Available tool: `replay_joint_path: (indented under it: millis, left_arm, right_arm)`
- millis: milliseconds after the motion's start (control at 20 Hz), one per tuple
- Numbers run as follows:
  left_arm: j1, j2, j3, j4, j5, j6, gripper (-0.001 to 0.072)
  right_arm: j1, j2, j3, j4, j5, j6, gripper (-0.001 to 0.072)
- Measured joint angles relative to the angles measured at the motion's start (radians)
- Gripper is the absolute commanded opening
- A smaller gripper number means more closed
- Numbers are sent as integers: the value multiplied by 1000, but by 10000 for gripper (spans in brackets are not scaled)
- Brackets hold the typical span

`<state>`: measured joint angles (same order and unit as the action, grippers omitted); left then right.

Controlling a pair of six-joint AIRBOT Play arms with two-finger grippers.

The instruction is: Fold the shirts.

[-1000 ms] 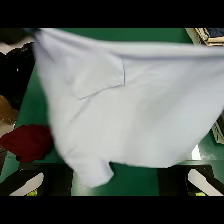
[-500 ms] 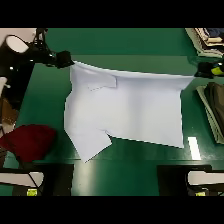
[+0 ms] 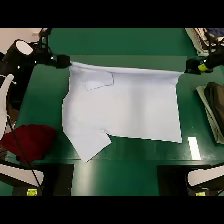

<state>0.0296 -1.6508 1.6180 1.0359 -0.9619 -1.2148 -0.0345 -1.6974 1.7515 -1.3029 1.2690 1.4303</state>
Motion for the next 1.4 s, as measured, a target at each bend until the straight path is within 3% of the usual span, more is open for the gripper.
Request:
replay_joint_path:
  millis: [200,450,500,550,600,650,850,1000,1400]
  left_arm:
    - [37,-3,-42,31,-154,11,25]
    - [47,-4,-170,37,-187,11,28]
    - [47,-4,-188,37,-194,8,154]
    - [47,-3,-199,37,-196,-4,495]
    - [47,-3,-208,38,-201,-22,551]
    - [48,-2,-214,39,-208,-44,485]
    - [63,51,-232,53,-270,-89,488]
    - [81,189,-325,91,-321,-121,488]
    - [89,676,-933,104,-372,-241,488]
  right_arm:
    - [27,76,-206,-8,-43,1,12]
    - [79,131,-407,-10,-134,5,14]
    - [85,136,-430,-10,-143,9,15]
    - [88,139,-445,-7,-151,16,65]
    - [91,142,-455,-6,-151,23,269]
    - [93,144,-457,-5,-149,23,382]
    - [92,184,-433,-9,-92,26,382]
    - [60,271,-425,-13,-50,21,382]
    - [-36,470,-420,19,37,-29,382]
